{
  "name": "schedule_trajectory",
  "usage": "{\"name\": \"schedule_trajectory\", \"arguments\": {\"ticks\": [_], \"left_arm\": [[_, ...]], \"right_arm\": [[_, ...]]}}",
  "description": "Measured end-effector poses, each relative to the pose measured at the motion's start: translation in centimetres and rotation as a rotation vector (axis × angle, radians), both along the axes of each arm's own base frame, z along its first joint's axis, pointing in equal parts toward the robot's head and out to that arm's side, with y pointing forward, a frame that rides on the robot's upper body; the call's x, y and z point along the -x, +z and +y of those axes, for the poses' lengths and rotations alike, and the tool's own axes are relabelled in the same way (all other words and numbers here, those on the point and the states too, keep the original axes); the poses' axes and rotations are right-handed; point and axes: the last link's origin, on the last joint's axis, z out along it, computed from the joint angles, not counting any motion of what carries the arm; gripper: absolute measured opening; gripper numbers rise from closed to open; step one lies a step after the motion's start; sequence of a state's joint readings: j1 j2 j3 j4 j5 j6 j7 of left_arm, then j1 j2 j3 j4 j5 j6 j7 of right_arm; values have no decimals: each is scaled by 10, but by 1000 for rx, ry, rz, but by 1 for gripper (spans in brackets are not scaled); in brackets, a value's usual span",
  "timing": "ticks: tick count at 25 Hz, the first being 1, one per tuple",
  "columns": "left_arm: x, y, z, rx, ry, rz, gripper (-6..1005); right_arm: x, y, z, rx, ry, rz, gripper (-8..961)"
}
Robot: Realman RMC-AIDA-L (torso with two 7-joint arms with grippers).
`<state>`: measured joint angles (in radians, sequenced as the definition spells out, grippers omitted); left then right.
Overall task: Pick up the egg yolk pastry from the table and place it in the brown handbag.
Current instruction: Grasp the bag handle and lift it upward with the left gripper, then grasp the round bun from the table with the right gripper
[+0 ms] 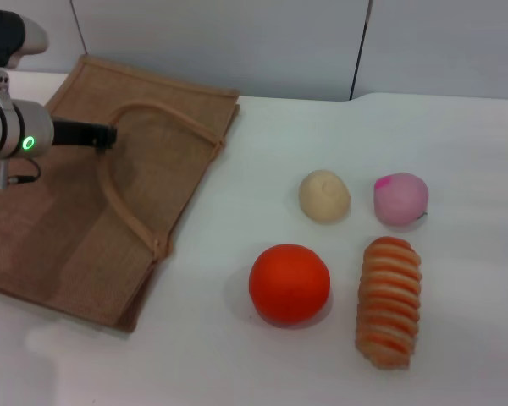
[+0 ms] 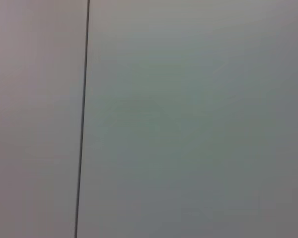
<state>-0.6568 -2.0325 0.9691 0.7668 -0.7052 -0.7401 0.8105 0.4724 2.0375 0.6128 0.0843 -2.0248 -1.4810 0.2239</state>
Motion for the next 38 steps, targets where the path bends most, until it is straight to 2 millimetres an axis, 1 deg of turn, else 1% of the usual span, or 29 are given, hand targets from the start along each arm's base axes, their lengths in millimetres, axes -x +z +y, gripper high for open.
{"name": "schedule_trajectory", "arguments": {"ticks": [5, 9, 12, 14, 17, 21, 25, 29, 33, 38], "left_arm": [[-10, 1, -5, -22, -91, -127, 122], [-14, 5, -12, -29, -159, -241, 122], [-17, 9, -19, -36, -231, -365, 122], [-17, 11, -22, -43, -262, -411, 122], [-18, 19, -29, -54, -330, -520, 123], [-22, 24, -35, -45, -386, -611, 121], [-29, 25, -39, -24, -434, -664, 123], [-35, 25, -41, -10, -464, -686, 127], [-39, 25, -43, 1, -485, -706, 131], [-44, 30, -47, -2, -525, -746, 136]], "right_arm": [[2, -3, 1, 20, 8, -12, 817], [7, -11, 10, 83, 17, -53, 814], [12, -21, 18, 151, 27, -93, 812], [18, -28, 24, 197, 42, -125, 811], [27, -39, 32, 265, 69, -178, 809], [41, -56, 44, 373, 99, -228, 806], [55, -72, 53, 496, 129, -285, 803], [63, -85, 61, 599, 138, -353, 800], [70, -97, 66, 683, 142, -417, 798], [78, -110, 71, 787, 144, -493, 794]]}}
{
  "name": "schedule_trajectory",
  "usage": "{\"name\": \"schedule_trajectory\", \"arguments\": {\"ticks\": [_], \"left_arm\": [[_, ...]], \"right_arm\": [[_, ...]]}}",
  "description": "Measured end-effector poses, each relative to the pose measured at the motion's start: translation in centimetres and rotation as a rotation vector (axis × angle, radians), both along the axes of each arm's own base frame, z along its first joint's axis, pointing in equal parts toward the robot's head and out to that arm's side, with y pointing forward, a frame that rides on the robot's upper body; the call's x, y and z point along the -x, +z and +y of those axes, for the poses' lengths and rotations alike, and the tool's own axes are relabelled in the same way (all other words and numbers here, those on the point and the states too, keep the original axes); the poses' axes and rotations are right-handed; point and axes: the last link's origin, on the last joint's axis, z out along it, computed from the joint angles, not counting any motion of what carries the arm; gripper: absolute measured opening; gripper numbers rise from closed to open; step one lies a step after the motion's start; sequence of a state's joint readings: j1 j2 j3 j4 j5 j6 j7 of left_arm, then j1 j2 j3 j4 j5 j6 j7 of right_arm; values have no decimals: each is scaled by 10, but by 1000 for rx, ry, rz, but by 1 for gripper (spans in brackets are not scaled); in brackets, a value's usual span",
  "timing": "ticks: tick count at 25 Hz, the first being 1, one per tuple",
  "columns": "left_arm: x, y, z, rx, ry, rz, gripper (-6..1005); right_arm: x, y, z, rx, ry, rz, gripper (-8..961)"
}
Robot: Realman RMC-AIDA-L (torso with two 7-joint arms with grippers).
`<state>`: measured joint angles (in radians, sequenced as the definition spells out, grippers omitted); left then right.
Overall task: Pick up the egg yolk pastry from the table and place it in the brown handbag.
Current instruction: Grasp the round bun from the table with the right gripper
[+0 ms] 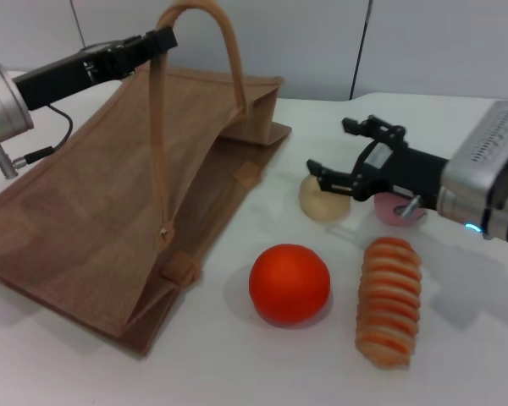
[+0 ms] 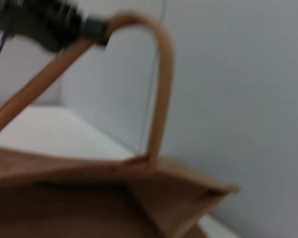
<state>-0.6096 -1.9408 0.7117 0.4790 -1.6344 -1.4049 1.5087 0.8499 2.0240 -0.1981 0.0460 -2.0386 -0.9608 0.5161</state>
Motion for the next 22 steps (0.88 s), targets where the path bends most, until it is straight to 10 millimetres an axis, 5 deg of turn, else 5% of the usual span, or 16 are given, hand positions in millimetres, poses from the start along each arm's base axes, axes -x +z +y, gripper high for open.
{"name": "schedule_trajectory", "arguments": {"ticks": [22], "left_arm": [[-10, 0, -6, 4, -74, -39, 158]], "right_arm": [[0, -21, 12, 133, -110, -210, 779]]}}
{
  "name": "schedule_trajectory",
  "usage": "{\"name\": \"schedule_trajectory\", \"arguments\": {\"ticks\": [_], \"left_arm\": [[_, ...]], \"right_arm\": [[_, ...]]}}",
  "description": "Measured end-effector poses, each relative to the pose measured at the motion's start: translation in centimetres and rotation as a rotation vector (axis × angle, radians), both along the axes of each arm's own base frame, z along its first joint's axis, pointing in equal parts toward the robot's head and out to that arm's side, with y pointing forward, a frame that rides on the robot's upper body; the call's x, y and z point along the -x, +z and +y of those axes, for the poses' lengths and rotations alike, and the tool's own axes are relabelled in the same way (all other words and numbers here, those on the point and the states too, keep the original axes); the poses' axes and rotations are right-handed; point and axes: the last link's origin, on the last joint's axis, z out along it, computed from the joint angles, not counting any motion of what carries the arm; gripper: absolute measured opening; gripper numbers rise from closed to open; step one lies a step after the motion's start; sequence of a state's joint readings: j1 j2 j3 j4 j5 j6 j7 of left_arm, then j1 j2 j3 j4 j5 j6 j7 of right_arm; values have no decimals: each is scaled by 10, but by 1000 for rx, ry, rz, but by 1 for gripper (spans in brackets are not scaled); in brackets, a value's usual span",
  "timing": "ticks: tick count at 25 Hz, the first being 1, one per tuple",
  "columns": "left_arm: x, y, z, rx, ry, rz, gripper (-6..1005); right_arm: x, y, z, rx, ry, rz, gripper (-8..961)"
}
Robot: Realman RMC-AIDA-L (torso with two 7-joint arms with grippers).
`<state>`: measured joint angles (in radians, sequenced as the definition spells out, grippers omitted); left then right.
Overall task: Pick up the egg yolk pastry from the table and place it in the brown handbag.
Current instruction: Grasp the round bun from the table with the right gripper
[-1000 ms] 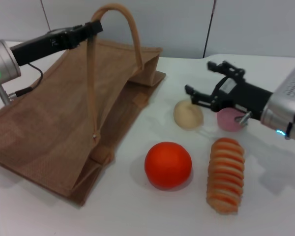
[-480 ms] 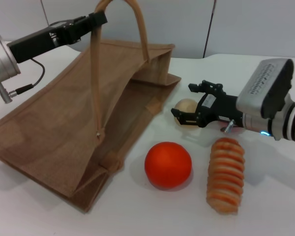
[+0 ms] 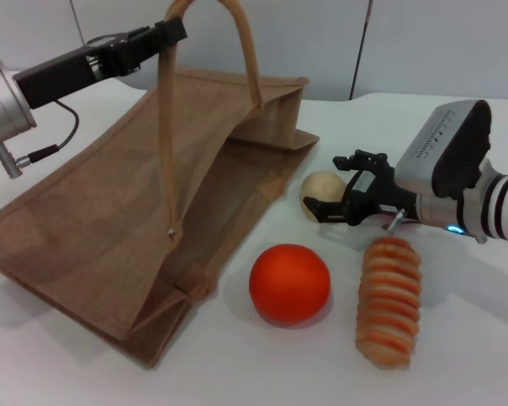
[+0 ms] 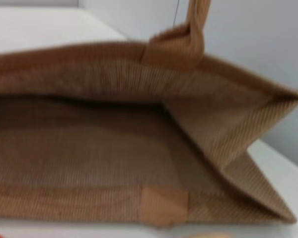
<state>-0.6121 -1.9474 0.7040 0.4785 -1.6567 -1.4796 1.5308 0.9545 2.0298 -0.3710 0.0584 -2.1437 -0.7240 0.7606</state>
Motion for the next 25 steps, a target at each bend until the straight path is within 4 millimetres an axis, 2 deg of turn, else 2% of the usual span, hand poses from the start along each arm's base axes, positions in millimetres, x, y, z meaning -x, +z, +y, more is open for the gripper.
{"name": "schedule_trajectory", "arguments": {"ticks": [16, 25], "left_arm": [[0, 0, 0, -1, 3, 1, 173], [1, 0, 1, -3, 6, 2, 182]], "right_arm": [[3, -6, -2, 45, -4, -41, 768], [3, -7, -2, 47, -4, -41, 715]]}}
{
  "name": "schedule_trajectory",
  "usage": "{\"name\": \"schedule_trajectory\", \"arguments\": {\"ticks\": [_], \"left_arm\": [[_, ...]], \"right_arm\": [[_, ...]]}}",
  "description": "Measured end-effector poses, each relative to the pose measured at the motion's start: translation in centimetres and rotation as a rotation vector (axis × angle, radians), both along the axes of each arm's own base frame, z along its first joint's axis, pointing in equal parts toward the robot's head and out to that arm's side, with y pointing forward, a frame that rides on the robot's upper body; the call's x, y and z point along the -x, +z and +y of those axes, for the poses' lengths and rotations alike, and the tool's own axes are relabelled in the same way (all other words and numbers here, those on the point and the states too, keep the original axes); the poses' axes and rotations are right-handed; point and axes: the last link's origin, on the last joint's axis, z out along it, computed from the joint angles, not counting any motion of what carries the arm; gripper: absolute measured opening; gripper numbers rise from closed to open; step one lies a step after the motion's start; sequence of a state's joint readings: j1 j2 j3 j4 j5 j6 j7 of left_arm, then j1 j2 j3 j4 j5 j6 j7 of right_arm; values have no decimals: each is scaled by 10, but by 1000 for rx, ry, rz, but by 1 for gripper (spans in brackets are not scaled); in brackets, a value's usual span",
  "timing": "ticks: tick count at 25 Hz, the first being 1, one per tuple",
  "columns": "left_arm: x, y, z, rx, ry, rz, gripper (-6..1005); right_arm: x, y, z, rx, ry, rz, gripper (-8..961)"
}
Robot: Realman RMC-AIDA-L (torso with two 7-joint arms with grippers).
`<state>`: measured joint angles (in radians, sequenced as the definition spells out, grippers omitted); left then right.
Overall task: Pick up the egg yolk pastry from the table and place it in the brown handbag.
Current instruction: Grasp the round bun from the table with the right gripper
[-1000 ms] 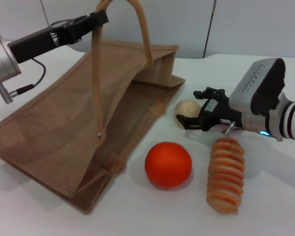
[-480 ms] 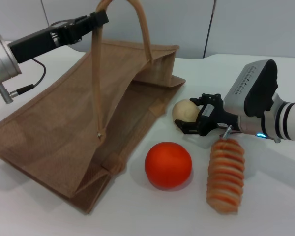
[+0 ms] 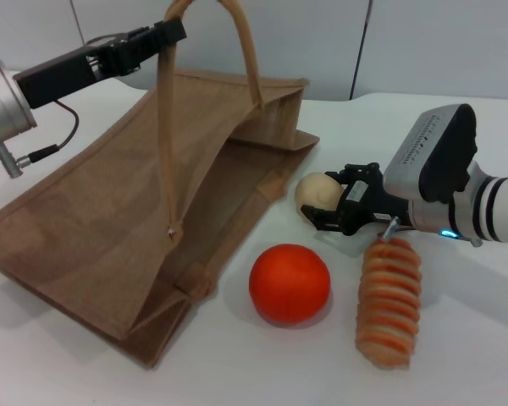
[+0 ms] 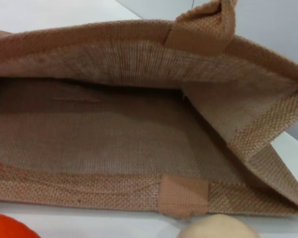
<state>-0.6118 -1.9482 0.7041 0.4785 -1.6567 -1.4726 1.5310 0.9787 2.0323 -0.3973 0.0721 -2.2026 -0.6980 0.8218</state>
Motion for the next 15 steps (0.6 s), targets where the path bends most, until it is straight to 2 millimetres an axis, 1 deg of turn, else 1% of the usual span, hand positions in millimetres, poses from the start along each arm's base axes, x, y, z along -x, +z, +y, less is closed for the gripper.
{"name": "schedule_trajectory", "arguments": {"ticks": [15], "left_arm": [[3, 0, -1, -3, 9, -1, 197]], "right_arm": [[1, -2, -4, 10, 38, 1, 632]]}}
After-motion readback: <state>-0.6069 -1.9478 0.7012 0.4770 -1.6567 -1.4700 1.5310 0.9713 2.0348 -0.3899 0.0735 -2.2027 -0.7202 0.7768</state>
